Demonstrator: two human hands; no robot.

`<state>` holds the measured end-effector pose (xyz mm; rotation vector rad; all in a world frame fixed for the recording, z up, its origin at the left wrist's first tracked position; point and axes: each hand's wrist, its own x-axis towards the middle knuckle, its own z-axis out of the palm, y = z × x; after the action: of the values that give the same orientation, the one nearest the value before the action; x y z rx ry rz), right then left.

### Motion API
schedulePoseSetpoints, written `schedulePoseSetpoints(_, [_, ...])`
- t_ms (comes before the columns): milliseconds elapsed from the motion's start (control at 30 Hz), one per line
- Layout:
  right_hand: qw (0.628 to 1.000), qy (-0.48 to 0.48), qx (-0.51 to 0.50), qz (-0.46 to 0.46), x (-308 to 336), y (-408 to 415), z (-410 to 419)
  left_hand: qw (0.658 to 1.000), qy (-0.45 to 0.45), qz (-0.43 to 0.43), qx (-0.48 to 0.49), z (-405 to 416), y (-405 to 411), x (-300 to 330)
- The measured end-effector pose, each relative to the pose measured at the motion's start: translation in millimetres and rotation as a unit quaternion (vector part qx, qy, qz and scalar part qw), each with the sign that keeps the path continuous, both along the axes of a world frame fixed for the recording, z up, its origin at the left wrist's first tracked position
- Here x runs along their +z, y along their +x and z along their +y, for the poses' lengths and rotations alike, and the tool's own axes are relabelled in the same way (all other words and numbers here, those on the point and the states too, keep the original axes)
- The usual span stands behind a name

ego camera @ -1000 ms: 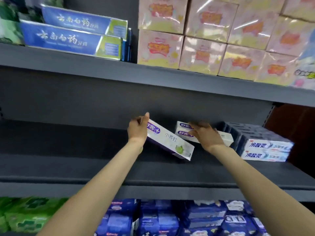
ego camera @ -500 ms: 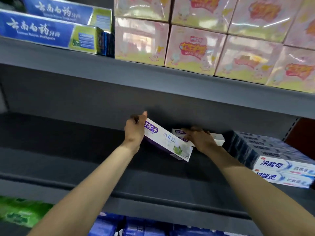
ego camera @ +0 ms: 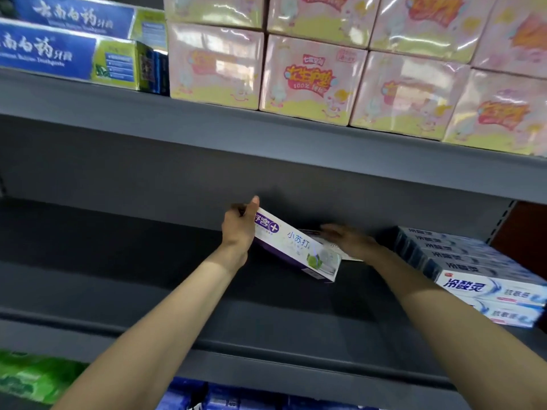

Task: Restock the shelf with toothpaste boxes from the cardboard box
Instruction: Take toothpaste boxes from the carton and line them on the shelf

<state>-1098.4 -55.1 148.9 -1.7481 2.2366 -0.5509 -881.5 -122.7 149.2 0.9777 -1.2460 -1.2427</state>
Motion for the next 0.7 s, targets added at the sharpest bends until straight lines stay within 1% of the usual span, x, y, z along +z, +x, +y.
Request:
schedulePoseSetpoints(33, [0.999,0.014,0.008,0.037,-3,2,-2,1.000,0.000,-0.004,-0.005,0,-3,0])
schedulePoseSetpoints(67, [0.998,0.028,0.006,0.053,-6,4,-5,1.000,-0.003,-0.010,-0.008,0,-5,2])
schedulePoseSetpoints(133, [0.997,0.058,-0.011,0.058,-9,6,-13,1.000,-0.008,-0.019,-0.006,-1,-6,3])
schedulePoseSetpoints(200, [0.996,0.063,-0.023,0.063,-8,8,-20,1.000,-0.005,-0.015,-0.002,0,-2,3])
schedulePoseSetpoints(267, [0.999,0.031,-0.041,0.004,-5,10,-21,1.000,0.006,-0.003,0.001,-1,1,0])
schedulePoseSetpoints(367, [0.989,-0.079,-0.031,-0.122,2,17,-10,0.999,0.023,0.028,0.000,-2,2,-3])
schedulePoseSetpoints(400, [0.983,-0.104,-0.017,-0.148,4,18,-4,0.999,0.027,0.036,-0.006,-2,2,-4])
schedulePoseSetpoints(433, [0.982,-0.110,0.011,-0.152,8,19,3,0.999,0.029,0.042,-0.012,-1,0,-4])
schedulePoseSetpoints(533, [0.987,-0.040,0.095,-0.127,19,20,23,0.997,0.038,0.056,-0.036,4,-10,-2])
schedulePoseSetpoints(567, [0.985,-0.034,0.106,-0.129,21,17,24,0.996,0.040,0.060,-0.046,6,-15,-2])
schedulePoseSetpoints(633, [0.986,-0.062,0.099,-0.121,25,7,25,0.997,0.025,0.047,-0.057,9,-25,-1])
schedulePoseSetpoints(700, [0.992,-0.090,0.058,-0.070,27,-5,24,0.997,-0.009,-0.005,-0.071,12,-31,1])
